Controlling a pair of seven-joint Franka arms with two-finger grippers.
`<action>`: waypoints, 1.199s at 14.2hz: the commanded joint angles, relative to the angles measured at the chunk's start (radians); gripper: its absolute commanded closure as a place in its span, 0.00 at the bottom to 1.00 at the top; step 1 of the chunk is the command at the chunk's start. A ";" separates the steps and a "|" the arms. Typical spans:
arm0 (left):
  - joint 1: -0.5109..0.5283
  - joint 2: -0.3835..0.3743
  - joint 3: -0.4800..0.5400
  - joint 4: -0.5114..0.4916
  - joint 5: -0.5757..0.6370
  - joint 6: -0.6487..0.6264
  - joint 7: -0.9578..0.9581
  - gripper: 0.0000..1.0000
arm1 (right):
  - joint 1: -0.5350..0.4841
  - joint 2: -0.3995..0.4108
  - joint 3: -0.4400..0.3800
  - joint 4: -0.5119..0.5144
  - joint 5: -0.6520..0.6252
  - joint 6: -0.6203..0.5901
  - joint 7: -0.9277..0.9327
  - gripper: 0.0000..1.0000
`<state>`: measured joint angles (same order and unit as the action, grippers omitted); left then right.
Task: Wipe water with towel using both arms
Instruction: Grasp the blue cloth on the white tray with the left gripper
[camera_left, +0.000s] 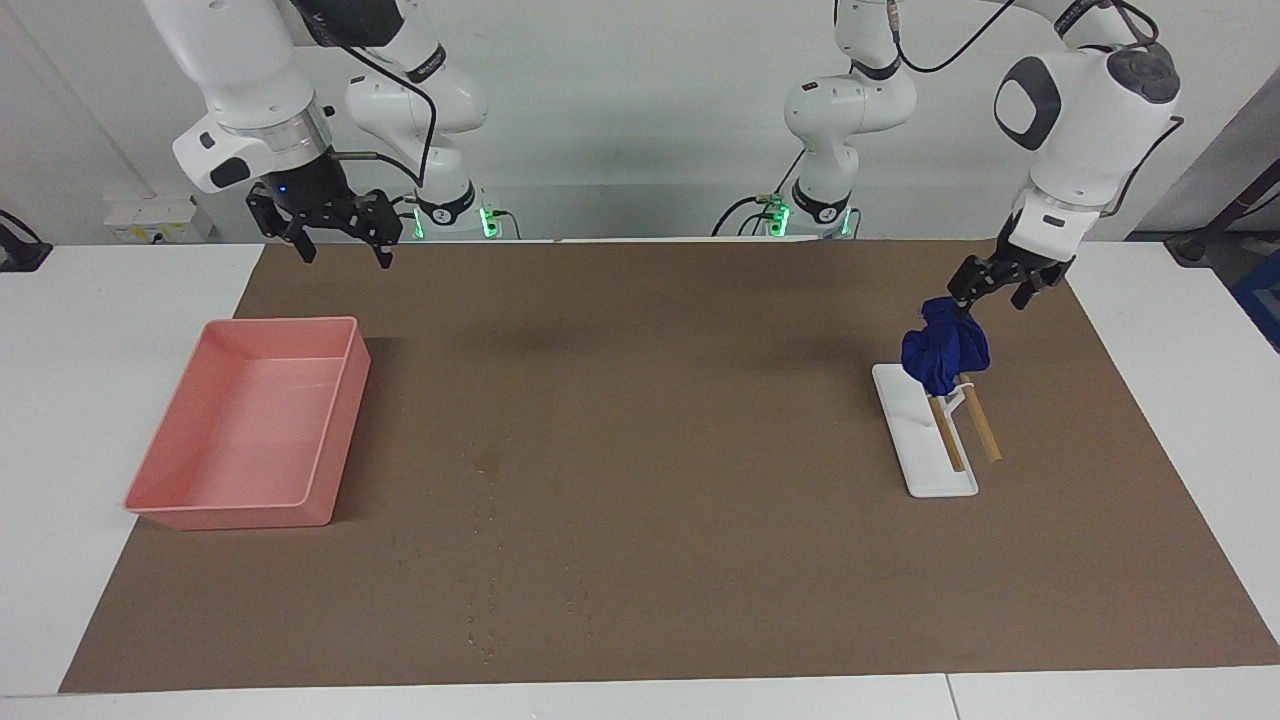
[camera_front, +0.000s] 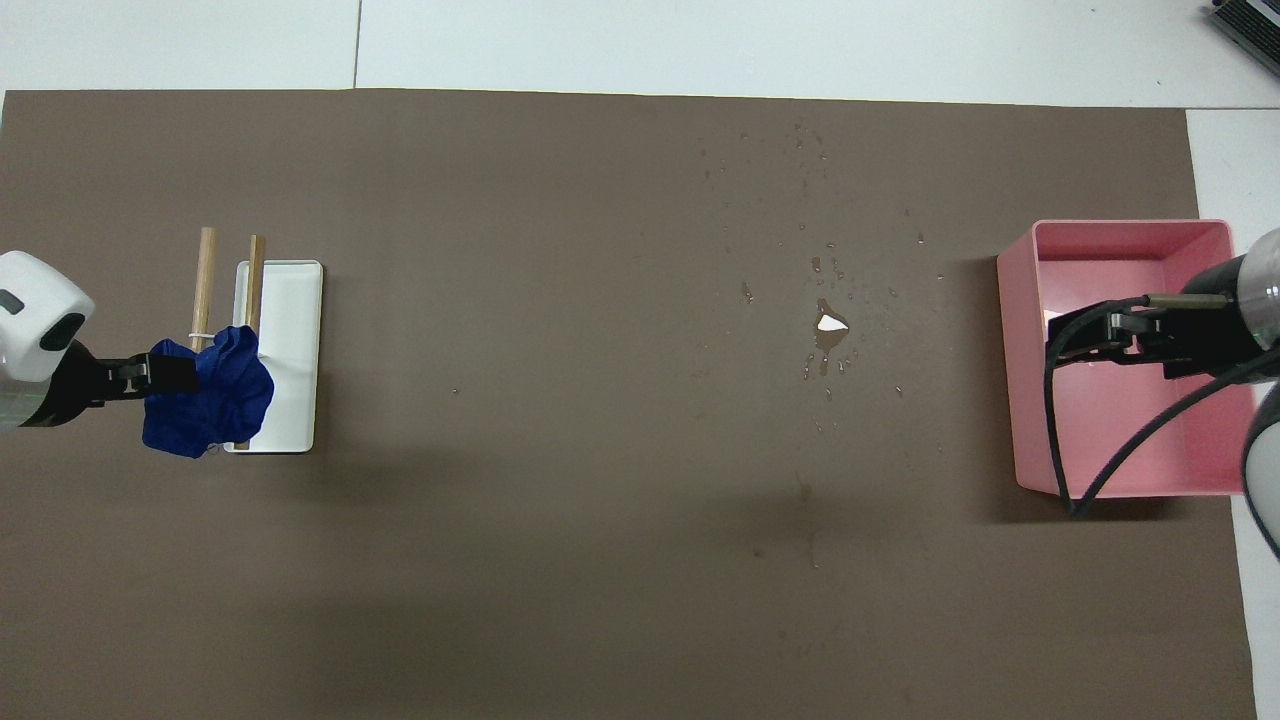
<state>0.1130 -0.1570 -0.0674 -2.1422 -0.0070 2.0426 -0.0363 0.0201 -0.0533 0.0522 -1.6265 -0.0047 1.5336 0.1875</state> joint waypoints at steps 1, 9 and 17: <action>-0.001 -0.029 -0.003 -0.047 -0.001 0.045 0.019 0.00 | -0.006 -0.028 0.002 -0.035 0.023 0.013 0.004 0.00; -0.007 -0.027 -0.008 -0.104 -0.002 0.107 0.001 0.66 | -0.006 -0.030 0.002 -0.035 0.023 0.013 0.020 0.00; -0.036 -0.001 -0.009 -0.025 -0.011 0.035 -0.244 1.00 | -0.006 -0.034 0.002 -0.044 0.023 0.013 0.020 0.00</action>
<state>0.1034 -0.1588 -0.0846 -2.1992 -0.0098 2.1152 -0.1933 0.0201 -0.0567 0.0521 -1.6314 -0.0047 1.5336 0.1937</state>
